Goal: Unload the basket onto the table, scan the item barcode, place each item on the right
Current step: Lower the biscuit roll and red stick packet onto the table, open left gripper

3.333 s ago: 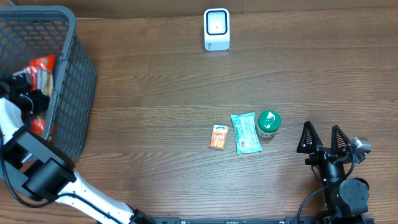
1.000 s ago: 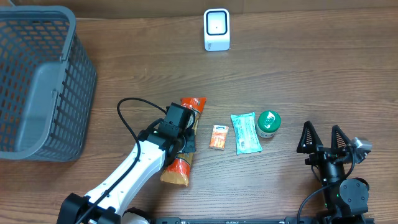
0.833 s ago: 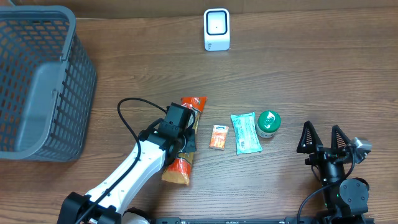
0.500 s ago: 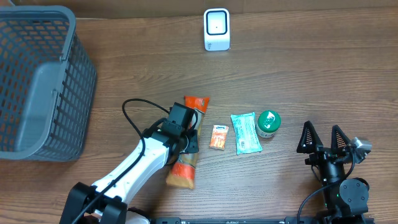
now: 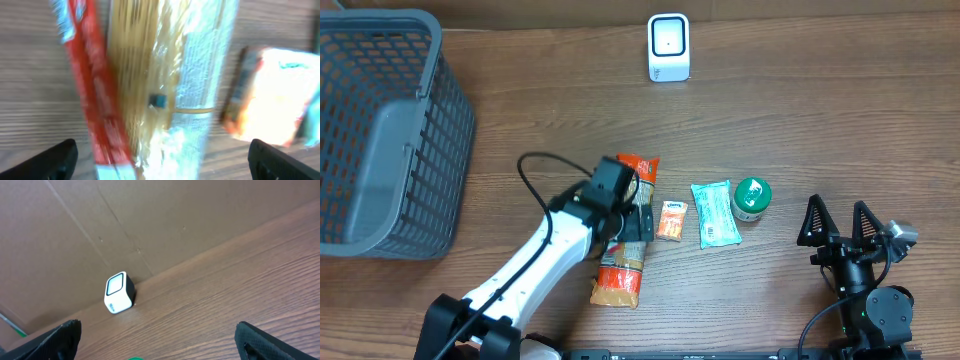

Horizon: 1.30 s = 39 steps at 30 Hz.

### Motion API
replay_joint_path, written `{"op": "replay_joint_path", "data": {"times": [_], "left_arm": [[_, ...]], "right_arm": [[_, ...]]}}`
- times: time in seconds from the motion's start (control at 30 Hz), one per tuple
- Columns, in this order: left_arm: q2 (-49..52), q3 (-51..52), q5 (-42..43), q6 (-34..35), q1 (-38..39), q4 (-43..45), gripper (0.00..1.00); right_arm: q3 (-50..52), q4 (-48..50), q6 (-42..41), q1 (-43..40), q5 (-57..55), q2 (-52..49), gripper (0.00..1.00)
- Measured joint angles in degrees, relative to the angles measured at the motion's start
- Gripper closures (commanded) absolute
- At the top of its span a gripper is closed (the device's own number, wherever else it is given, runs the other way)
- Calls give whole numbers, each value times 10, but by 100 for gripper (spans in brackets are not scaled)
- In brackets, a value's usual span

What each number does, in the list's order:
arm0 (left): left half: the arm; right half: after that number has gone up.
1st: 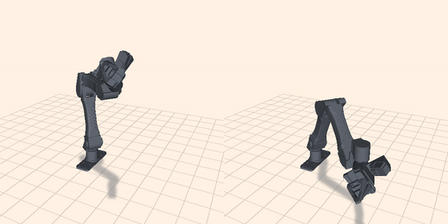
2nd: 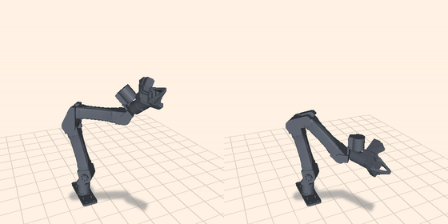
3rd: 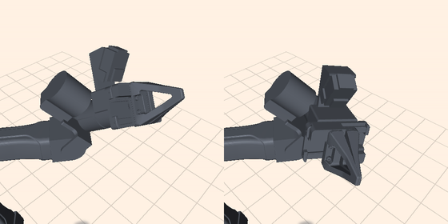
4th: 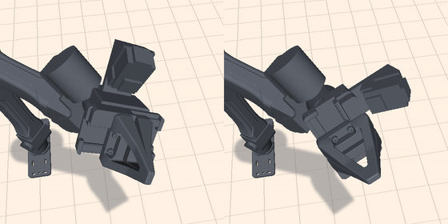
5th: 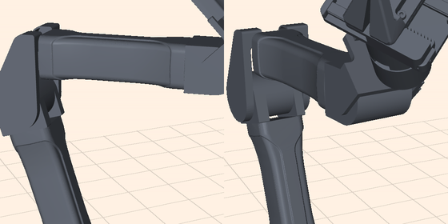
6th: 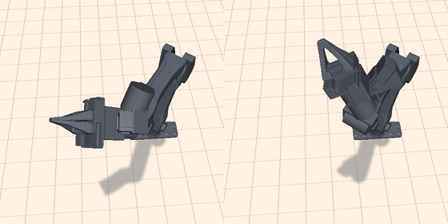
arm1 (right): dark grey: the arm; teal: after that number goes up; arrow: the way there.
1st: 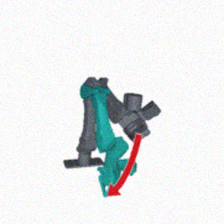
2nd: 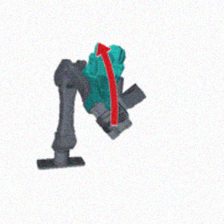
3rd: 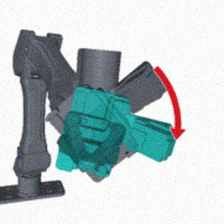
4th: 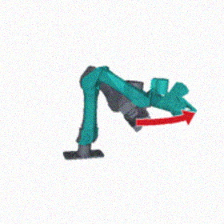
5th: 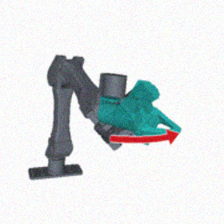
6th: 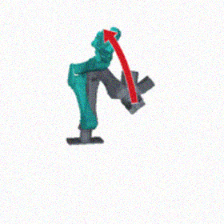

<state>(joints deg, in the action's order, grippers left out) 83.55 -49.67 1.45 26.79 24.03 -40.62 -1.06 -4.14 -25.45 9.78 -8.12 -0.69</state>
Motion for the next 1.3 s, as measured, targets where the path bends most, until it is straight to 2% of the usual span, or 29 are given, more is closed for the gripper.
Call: {"op": "replay_joint_path", "data": {"times": [0.27, 0.43, 0.47, 0.5, 0.53, 0.57, 0.8, 1.07, 1.3], "left_arm": [[-8, -187, -115, -34, -2, -151, 0], [-12, -208, -165, -45, -34, -203, 1], [-12, -208, -169, -45, -44, -211, 7], [-12, -208, -172, -45, -57, -217, 37], [-12, -208, -174, -46, -68, -221, 73], [-12, -208, -174, -50, -81, -224, 96], [-12, -161, -125, -64, -125, -217, 96], [-12, 0, 5, -63, -96, -51, 96], [-12, 73, 58, -55, -61, -13, 96]], "right_arm": [[0, 0, 0, 0, 0, 0, 0], [0, 0, 0, 0, 0, 0, 0], [0, 0, 0, 0, 0, 0, 0], [0, 0, 0, 0, 0, 0, 0], [0, 0, 0, 0, 0, 0, 0], [0, 0, 0, 0, 0, 0, 0], [0, 0, 0, 0, 0, 0, 0], [0, 0, 0, 0, 0, 0, 0], [0, 0, 0, 0, 0, 0, 0]]}}
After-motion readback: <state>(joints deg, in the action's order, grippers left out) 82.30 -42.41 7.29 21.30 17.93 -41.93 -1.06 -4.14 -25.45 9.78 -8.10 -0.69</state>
